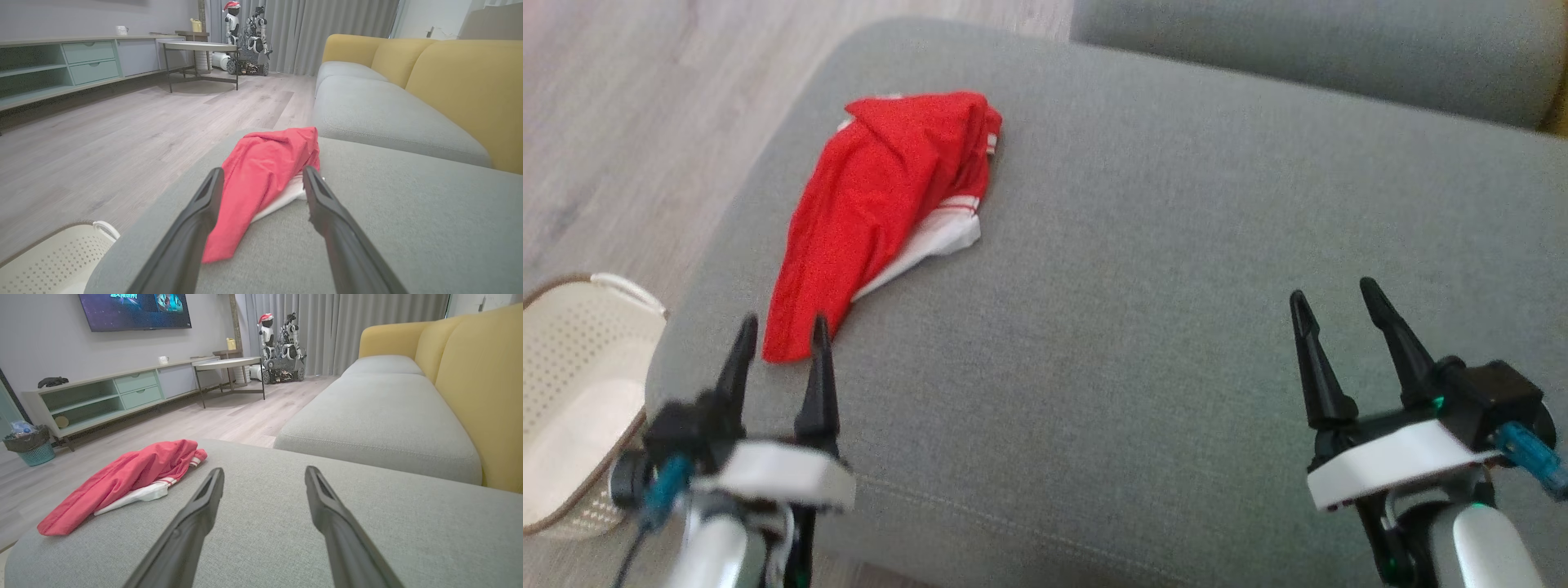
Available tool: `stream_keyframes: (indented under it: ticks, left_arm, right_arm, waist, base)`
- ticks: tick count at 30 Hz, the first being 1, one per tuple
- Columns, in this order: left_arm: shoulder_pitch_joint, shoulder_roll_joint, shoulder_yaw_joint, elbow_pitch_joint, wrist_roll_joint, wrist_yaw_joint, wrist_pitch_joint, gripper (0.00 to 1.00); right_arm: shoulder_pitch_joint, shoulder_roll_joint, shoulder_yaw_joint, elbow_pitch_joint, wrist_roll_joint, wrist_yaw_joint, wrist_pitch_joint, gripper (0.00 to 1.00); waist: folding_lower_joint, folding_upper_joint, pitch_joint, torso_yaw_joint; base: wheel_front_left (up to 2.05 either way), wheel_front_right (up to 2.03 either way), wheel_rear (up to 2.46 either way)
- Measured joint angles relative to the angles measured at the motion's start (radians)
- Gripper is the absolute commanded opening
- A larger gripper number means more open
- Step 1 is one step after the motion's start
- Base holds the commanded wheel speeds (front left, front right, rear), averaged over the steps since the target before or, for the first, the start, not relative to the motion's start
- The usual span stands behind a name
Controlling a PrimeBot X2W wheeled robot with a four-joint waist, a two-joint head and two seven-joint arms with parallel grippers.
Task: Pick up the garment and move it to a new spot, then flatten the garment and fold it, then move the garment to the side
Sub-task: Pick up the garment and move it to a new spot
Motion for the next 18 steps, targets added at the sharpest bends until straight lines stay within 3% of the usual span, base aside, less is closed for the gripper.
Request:
stream_keyframes:
  ticks: [7, 18]
  left_arm:
    - [-0.308, -0.025, 0.025, 0.171, -0.035, -0.061, -0.001, 1.0]
    - [-0.688, -0.038, 0.03, 0.762, -0.104, -0.204, 0.043, 1.0]
  right_arm:
    - [-0.08, -0.048, 0.012, -0.049, -0.006, 0.0, 0.046, 1.0]
    - [-0.159, -0.09, 0.018, -0.075, -0.004, 0.0, 0.063, 1.0]
  waist:
    - [0.0002, 0.0, 0.124, -0.024]
    - [0.0003, -0.0001, 0.303, -0.119]
  base:
    - [0.0, 0.0, 0.0]
    - [0.0, 0.0, 0.0]
